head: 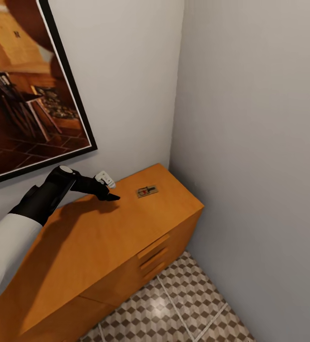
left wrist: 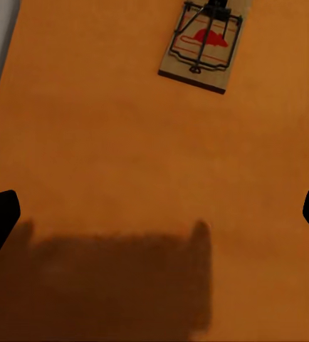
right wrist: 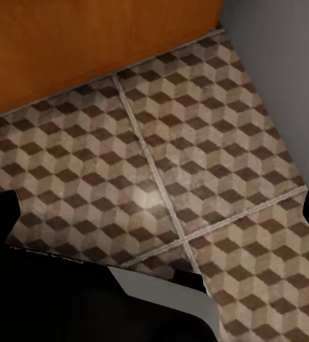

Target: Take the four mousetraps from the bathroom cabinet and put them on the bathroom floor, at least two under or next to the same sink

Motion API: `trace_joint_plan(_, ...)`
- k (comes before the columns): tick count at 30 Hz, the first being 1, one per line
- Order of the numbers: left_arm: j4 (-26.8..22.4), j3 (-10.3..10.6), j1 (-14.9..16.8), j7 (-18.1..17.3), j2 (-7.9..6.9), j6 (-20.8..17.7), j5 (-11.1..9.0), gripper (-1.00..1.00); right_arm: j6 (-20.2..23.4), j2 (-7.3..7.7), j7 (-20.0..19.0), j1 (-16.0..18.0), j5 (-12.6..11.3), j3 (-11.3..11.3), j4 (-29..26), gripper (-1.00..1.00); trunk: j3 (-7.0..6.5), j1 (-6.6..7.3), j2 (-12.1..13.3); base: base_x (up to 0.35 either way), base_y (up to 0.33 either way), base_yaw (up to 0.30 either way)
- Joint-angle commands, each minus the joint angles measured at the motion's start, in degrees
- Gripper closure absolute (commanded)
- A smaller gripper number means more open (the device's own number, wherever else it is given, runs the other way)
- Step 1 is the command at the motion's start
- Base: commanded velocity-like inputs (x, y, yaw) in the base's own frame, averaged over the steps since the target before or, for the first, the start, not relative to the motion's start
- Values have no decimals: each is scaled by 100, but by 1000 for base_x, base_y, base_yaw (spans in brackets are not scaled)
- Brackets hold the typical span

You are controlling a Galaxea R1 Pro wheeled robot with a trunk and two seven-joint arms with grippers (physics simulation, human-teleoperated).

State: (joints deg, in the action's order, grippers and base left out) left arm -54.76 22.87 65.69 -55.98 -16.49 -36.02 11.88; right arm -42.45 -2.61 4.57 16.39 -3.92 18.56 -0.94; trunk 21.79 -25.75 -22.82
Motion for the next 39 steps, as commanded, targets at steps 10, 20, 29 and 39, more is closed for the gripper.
trace_joint_plan(10,-13,6,5,-27,-8,-37,26,-100,-18,-2,26,4,-39,51,6,-100,-6,-3,-10,0,0,-70)
trace_joint_plan(20,-17,6,5,-27,-12,-37,28,-100,-18,-3,26,4,-39,51,6,-100,-7,-3,-10,0,0,-4)
trace_joint_plan(29,-29,6,5,-27,-12,-37,33,-100,-18,-3,26,4,-39,51,7,-100,-7,-3,-10,0,0,0)
trace_joint_plan(39,-30,6,5,-27,-14,-37,32,-100,-18,-3,26,4,-39,51,7,-100,-7,-3,-10,0,0,-3)
